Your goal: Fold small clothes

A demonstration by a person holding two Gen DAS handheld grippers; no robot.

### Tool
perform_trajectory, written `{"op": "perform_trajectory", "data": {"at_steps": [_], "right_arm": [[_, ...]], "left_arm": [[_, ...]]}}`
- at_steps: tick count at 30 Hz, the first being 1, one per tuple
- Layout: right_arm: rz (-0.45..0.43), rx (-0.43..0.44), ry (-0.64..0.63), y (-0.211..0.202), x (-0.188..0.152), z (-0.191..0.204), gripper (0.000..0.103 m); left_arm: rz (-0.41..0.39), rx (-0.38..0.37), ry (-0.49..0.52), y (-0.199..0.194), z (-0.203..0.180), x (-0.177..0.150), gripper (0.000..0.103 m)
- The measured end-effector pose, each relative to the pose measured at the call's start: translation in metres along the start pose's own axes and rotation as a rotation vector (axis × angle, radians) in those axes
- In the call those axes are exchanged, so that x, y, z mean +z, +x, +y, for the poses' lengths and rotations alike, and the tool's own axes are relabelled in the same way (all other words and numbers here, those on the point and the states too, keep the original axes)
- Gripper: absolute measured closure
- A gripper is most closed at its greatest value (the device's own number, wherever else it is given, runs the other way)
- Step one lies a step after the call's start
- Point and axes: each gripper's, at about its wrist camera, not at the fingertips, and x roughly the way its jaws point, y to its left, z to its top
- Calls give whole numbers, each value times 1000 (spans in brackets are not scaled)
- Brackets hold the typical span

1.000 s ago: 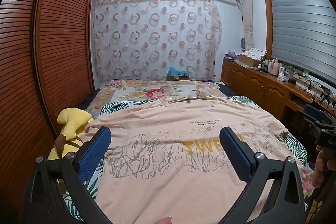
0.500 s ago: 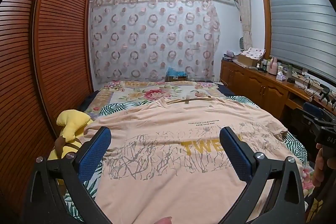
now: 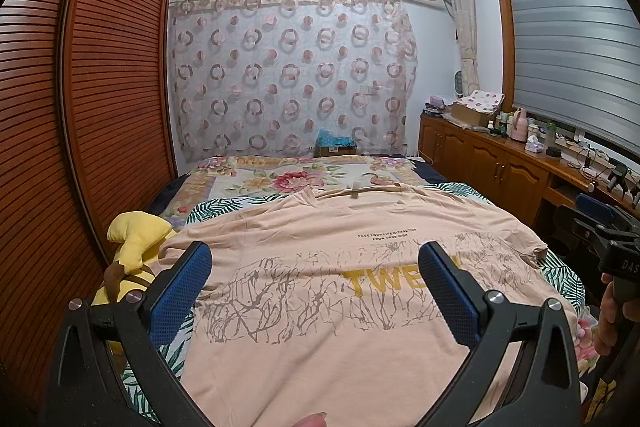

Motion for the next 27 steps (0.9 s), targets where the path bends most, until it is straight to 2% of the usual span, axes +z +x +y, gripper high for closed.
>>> {"op": "perform_trajectory", "data": {"at_steps": [27], "right_arm": [[-3, -2, -2, 1, -1, 0, 1]], "left_arm": [[-7, -1, 5, -3, -5, 7, 0]]}}
